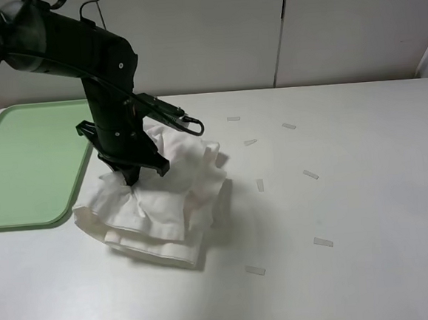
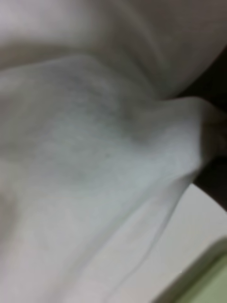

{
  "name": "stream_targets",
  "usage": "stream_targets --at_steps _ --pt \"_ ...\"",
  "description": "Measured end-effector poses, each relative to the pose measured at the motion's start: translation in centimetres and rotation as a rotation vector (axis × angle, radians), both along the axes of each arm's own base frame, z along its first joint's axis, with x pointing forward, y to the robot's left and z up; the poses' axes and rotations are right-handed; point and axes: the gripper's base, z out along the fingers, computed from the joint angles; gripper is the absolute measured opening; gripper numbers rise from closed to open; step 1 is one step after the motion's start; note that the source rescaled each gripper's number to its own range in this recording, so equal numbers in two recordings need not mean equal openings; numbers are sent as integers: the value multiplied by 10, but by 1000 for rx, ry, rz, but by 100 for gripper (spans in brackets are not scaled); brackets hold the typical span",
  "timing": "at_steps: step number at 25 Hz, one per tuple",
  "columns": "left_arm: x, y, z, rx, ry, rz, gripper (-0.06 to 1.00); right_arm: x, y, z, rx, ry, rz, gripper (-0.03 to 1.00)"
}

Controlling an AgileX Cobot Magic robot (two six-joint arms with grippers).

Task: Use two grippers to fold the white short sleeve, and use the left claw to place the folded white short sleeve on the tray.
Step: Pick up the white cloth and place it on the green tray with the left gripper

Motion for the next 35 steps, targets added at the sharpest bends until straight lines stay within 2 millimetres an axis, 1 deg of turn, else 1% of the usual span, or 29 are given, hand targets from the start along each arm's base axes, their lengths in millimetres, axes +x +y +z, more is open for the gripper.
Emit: stream_targets --at_steps 4,8,9,10,14,15,16,25,29,30,31,35 --pt "11 16 5 18 -5 23 12 0 0 0 0 0 0 100" --pt "23 43 12 18 -16 84 12 0 0 0 0 0 0 100" --pt "23 43 12 18 -16 84 12 0 0 0 0 0 0 100" --pt "25 51 16 17 -23 100 12 0 0 0 0 0 0 100" --pt "34 82 29 10 -52 171 12 0 0 0 0 0 0 100" --pt "36 90 30 13 -52 184 12 0 0 0 0 0 0 100" --pt "41 108 30 20 -48 209 12 0 0 0 0 0 0 100" --pt "49 187 31 47 -41 315 12 0 0 0 0 0 0 100" --pt "51 213 31 45 -64 343 12 0 0 0 0 0 0 100" --pt "52 218 31 44 -75 345 12 0 0 0 0 0 0 100" --pt "52 218 31 44 -75 345 12 0 0 0 0 0 0 100" --pt "58 236 33 42 -156 306 12 0 0 0 0 0 0 100"
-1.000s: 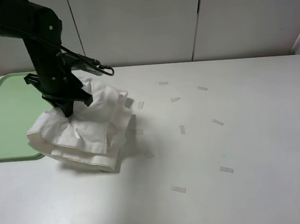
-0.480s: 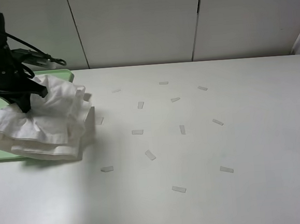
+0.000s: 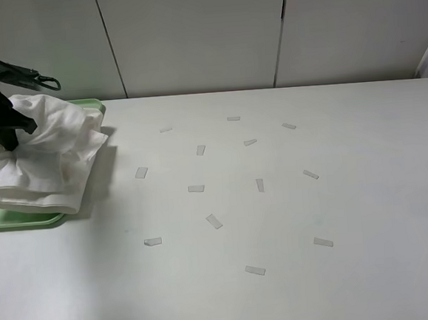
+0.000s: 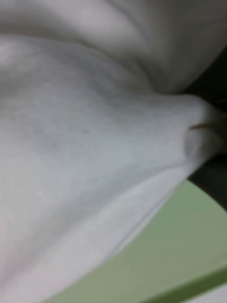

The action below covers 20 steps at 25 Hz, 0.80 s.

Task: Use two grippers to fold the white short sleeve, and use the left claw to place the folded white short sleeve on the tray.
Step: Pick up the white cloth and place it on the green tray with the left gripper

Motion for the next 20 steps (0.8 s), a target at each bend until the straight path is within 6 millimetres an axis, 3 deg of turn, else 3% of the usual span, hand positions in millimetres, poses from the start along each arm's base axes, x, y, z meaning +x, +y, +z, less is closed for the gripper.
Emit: stream_targets --at_steps 11,20 --pt "1 37 3 35 -63 -14 12 0 0 0 0 0 0 100" --pt "2 44 4 42 -98 -13 12 0 0 0 0 0 0 100"
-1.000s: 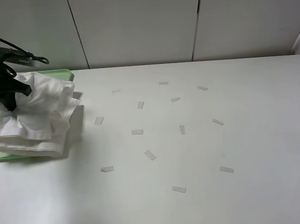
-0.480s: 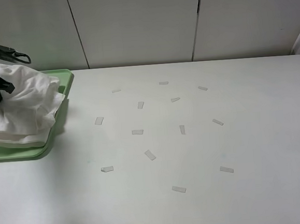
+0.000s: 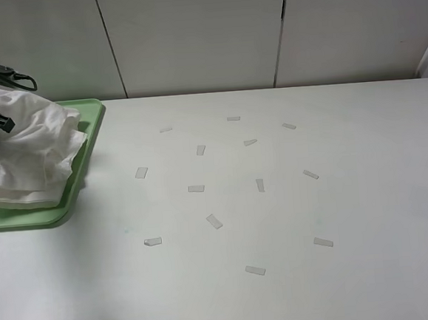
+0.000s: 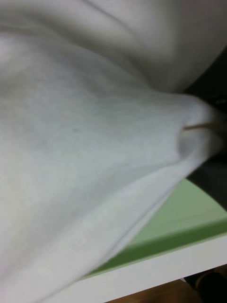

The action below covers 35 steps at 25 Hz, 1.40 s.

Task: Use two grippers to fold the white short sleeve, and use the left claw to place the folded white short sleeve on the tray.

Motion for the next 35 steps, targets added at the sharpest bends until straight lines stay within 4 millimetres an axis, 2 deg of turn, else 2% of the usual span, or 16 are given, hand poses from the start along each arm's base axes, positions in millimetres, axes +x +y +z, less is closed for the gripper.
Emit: stream_targets --at_steps 8,10,12,13,16,19,28,30,33,35 --pt "4 1 2 14 -45 -27 14 0 0 0 0 0 0 100" --pt "6 2 3 18 -66 -33 35 0 0 0 0 0 0 100" --pt "8 1 4 21 -95 -39 69 0 0 0 0 0 0 100" --pt "9 1 5 23 -112 -43 81 0 0 0 0 0 0 100" --pt "13 1 7 26 -154 -52 94 0 0 0 0 0 0 100" --pt "16 1 9 30 -193 -60 99 0 0 0 0 0 0 100" --pt "15 1 9 13 -184 -31 100 0 0 0 0 -1 0 100" --pt "9 2 17 -19 -111 55 100 0 0 0 0 -1 0 100" --pt "-1 3 39 -43 -76 145 100 0 0 0 0 -1 0 100" --pt "-5 2 46 -47 -74 162 100 0 0 0 0 -1 0 100"
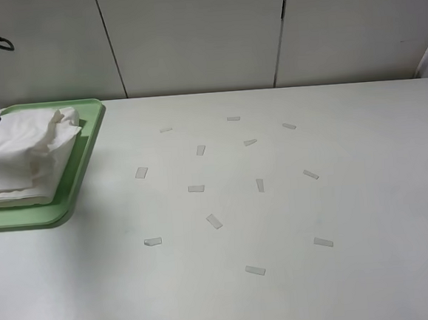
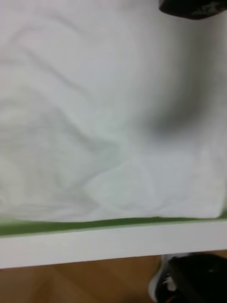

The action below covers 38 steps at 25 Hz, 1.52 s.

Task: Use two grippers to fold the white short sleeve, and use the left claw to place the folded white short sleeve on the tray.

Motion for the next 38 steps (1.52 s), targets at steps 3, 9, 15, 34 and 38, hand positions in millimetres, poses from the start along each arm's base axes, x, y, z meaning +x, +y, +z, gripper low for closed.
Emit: stream_targets --at_steps 3,9,15,34,38 --pt "-10 -2 15 -23 12 31 100 0 0 0 0 0 0 100" --pt "-37 -17 58 -149 -9 76 98 0 0 0 0 0 0 100" --pt "-78 -32 109 -211 -45 50 98 0 0 0 0 0 0 100" --pt "-208 -64 189 -223 -298 22 95 0 0 0 0 0 0 100" --pt "-244 -75 172 -262 -307 17 95 0 0 0 0 0 0 100"
